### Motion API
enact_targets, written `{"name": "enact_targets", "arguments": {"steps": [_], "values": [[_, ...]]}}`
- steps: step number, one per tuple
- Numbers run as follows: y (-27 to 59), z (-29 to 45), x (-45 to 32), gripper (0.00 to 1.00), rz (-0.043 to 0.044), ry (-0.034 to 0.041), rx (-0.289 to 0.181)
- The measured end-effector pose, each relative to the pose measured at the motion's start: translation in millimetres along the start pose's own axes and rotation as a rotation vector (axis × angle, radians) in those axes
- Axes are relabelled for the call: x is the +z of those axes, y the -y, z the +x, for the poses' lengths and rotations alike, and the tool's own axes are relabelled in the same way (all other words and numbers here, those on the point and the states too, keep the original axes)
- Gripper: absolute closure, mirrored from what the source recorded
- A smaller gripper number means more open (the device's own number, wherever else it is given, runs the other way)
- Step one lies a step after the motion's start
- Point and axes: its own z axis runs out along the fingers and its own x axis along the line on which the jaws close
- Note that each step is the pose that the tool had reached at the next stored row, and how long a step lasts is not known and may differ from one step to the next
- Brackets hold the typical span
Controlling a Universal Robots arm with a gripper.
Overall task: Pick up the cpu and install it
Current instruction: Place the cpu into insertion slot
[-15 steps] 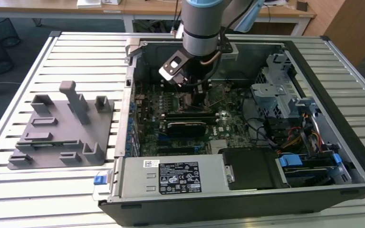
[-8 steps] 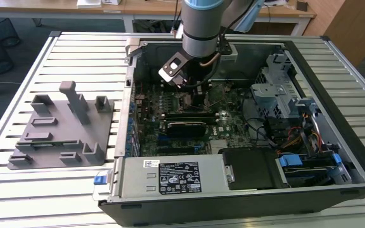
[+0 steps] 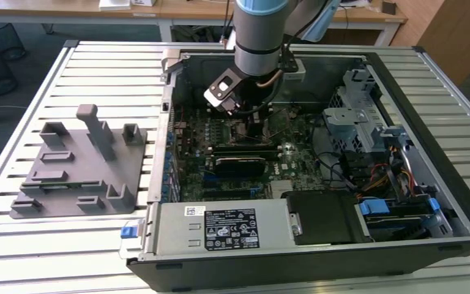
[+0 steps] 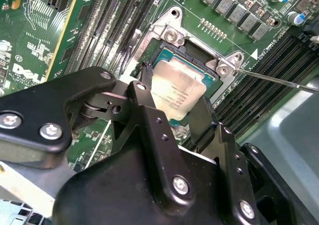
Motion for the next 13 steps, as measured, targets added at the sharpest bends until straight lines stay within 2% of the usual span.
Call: {"name": "enact_targets", "arguments": {"steps": [13], "values": [[0.1,0.0,2.8,0.47,0.0,-0.0016,0.0]]}}
